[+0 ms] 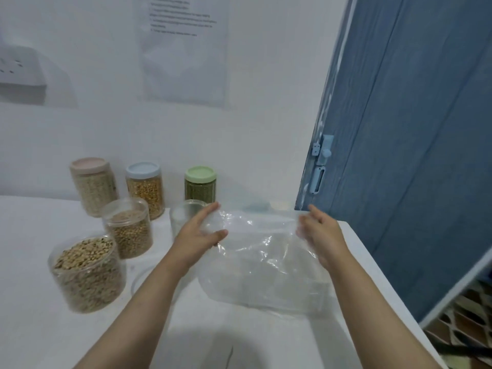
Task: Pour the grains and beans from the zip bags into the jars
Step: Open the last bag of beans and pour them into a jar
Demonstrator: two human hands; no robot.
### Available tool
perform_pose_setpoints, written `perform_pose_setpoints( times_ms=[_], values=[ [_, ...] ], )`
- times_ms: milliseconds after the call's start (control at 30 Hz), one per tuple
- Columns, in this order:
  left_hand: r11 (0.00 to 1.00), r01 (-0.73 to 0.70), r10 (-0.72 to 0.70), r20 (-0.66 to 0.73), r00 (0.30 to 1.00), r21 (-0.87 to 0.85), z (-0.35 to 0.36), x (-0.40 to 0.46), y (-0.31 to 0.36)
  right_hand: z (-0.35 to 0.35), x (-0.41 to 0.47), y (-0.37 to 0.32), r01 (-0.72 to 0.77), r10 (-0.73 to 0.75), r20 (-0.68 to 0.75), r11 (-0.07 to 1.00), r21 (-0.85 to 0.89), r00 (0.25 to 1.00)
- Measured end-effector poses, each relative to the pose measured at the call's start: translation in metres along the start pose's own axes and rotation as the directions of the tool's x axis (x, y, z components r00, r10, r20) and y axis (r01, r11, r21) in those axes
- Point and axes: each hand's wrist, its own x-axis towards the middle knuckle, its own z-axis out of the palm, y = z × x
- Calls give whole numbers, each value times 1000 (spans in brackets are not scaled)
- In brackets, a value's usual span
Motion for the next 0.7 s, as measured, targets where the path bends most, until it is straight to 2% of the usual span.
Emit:
perform_pose_setpoints(
  times_ms=[67, 100, 133, 200, 233, 300, 333, 400, 533, 633, 700],
  values=[
    [997, 51, -44, -99, 994, 61, 0, 2, 5, -6, -1, 5, -11, 16, 23, 980, -198, 1000],
    [991, 66, -49, -144, 988, 114, -1, 2, 9, -10, -2, 8, 20, -13, 23, 935, -353, 1000],
    [982, 74, -42, -180, 983, 174, 0, 2, 13, -15, -3, 12, 62, -54, 31, 840, -539, 998],
    [960, 53, 16, -244, 970, 275, -1, 1, 21, -22, -6, 20, 80, -28, 78, 560, -825, 997],
    [951, 34, 54, -271, 961, 308, 0, 0, 26, -24, -8, 24, 44, 47, 75, 465, -884, 996],
    [936, -5, 121, -309, 943, 352, 0, -1, 39, -27, -14, 32, -25, 196, 53, 377, -926, 979],
    [928, -26, 151, -311, 938, 371, 0, -1, 46, -29, -16, 36, -42, 241, 52, 369, -928, 969],
    [907, -54, 185, -280, 942, 417, 1, -3, 55, -32, -17, 43, -47, 245, 63, 418, -907, 967],
    [905, -23, 121, -206, 971, 426, 5, -3, 54, -39, -21, 35, -36, 39, -16, 602, -798, 999],
    [939, 76, -19, -169, 985, 335, 8, 3, 43, -43, -28, 15, 12, -113, -96, 706, -708, 989],
    [938, 111, -54, -178, 983, 329, 9, 9, 37, -45, -33, 4, 67, -195, -135, 770, -635, 971]
  ],
)
